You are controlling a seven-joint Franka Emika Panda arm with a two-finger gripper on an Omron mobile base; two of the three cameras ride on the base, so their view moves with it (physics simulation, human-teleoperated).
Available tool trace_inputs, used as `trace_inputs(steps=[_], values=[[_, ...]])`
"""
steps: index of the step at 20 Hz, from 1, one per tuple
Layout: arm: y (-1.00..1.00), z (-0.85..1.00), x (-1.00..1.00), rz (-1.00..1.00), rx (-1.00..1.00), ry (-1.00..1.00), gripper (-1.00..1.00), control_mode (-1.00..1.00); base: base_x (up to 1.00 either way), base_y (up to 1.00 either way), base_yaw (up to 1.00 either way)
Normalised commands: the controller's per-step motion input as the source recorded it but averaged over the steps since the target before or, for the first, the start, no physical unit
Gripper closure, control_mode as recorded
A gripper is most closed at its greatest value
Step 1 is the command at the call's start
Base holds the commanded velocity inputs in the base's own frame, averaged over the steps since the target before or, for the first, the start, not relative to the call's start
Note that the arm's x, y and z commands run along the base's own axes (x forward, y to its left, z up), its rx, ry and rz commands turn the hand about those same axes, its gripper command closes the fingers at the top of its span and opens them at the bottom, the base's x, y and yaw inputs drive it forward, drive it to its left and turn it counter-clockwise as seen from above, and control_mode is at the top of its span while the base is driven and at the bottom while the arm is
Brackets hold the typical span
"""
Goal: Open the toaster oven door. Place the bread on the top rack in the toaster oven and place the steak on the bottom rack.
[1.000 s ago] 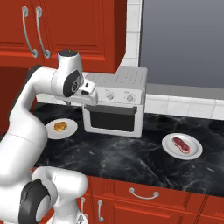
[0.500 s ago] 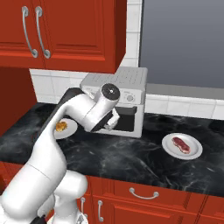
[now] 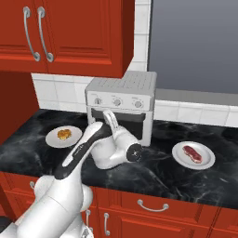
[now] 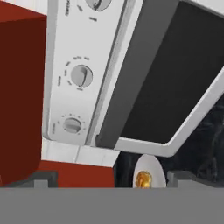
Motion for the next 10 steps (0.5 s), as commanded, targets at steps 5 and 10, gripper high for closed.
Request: trace_inputs(steps=[5,10], values=[[-0.10,-0.01,0.26,0.00,0.23,-0.11,-1.00,-1.00,0.00,0.00,0.00],[-0.25,0.10,0.29,0.01,0.20,-0.06,-1.00,-1.00,0.00,0.00,0.00]])
